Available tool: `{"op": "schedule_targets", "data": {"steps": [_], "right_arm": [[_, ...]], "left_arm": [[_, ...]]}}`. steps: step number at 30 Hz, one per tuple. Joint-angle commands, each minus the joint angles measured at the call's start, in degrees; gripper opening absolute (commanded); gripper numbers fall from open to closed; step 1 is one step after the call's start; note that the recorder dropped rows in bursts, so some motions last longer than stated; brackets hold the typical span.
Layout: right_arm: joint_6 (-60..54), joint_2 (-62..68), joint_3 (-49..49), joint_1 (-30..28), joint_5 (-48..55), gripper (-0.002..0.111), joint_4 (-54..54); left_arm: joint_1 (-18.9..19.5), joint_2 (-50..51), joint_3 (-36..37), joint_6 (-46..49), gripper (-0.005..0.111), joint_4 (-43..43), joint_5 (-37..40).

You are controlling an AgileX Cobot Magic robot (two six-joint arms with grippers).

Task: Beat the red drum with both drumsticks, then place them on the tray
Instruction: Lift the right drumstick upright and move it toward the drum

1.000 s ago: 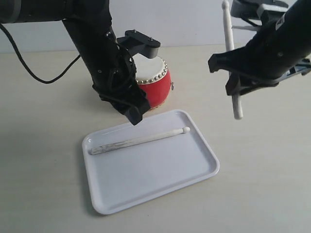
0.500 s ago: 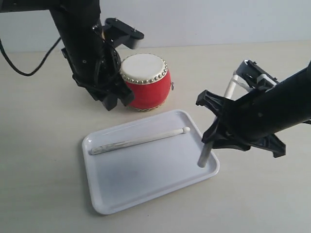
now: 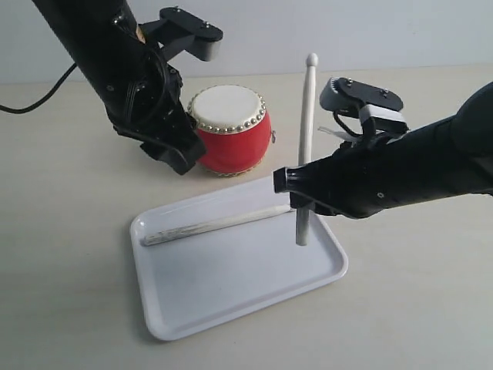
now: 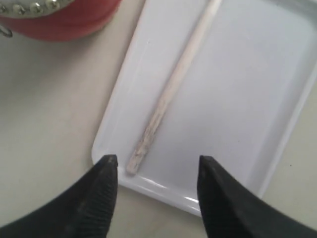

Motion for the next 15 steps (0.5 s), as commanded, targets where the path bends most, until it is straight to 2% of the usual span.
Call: {"op": "schedule_targets", "data": {"steps": [1, 4, 5, 8, 9, 12, 15], "right_arm": [[-10.0, -0.5, 0.0, 0.1, -5.1, 0.0, -0.6], [-19.4, -0.5, 0.0, 0.1, -7.7, 0.0, -0.6], [-22.9, -0.5, 0.0, 0.1, -7.7, 0.0, -0.6], [-27.3, -0.5, 0.0, 0.1, -8.2, 0.0, -0.1], [-28.2, -0.5, 0.0, 0.1, -8.2, 0.0, -0.1], [-28.7, -0.5, -1.0, 0.1, -7.2, 0.0, 3.0], [-33.2, -0.5, -4.9, 0.1, -0.7, 0.0, 11.0]], "left_arm": [[2.9, -1.9, 0.7, 4.9, 0.051, -5.2, -3.6], [8.0, -2.5, 0.7, 15.8, 0.051, -19.5, -3.8], [10.3, -2.5, 0.7, 21.2, 0.051, -27.2, -3.1], [15.3, -2.3, 1.4, 33.5, 0.051, -42.6, 0.4], [17.2, -2.3, 3.0, 40.5, 0.051, -49.7, 1.4], [19.2, -1.9, 6.6, 53.3, 0.051, -63.0, 4.2], [19.2, -1.9, 9.8, 61.7, 0.051, -68.0, 4.8]]}}
